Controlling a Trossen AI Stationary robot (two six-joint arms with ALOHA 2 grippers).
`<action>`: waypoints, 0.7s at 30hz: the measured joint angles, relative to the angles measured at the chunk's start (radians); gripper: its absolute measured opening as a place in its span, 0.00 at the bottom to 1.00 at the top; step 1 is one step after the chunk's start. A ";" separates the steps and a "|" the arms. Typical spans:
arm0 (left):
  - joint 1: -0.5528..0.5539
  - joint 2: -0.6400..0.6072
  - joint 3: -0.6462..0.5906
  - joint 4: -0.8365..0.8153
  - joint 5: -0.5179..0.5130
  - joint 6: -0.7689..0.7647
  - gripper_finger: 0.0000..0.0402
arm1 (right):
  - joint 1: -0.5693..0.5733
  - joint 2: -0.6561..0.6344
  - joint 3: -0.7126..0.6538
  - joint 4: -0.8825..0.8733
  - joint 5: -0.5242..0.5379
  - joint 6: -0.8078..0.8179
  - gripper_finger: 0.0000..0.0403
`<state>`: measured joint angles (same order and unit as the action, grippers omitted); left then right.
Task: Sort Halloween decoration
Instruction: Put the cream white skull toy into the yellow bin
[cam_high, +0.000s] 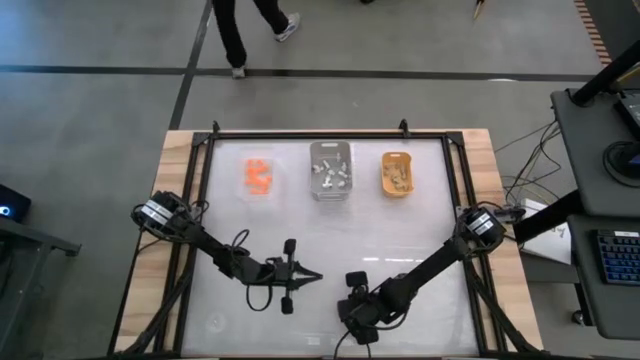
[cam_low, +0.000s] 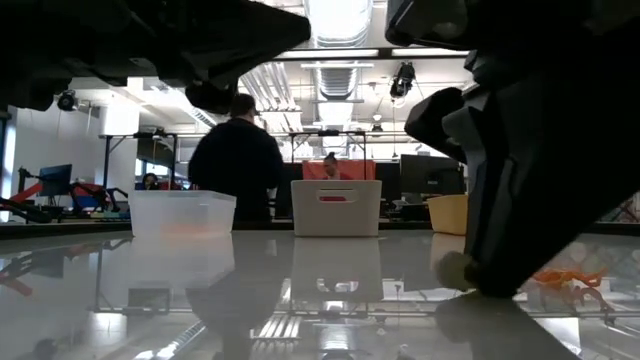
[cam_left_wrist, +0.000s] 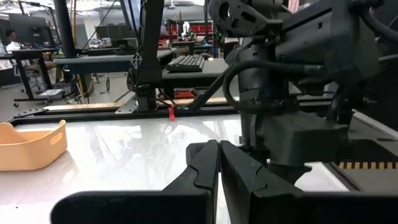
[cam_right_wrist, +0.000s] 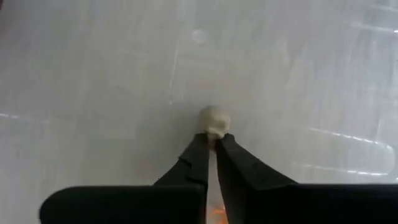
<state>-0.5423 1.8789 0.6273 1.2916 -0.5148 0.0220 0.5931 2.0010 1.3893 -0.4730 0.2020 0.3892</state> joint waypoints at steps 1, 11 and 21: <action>0.000 -0.001 0.000 0.008 0.000 0.000 0.00 | -0.002 -0.005 -0.001 0.000 0.000 -0.004 0.03; -0.025 -0.191 -0.045 0.024 -0.001 0.092 0.00 | -0.067 -0.147 -0.004 -0.030 0.053 0.011 0.02; -0.033 -0.412 -0.160 0.021 -0.003 0.069 0.00 | -0.296 -0.347 -0.003 -0.254 0.110 0.023 0.02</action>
<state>-0.5755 1.4664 0.4676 1.3125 -0.5182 0.0914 0.2973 1.6539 1.3861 -0.7271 0.3119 0.4127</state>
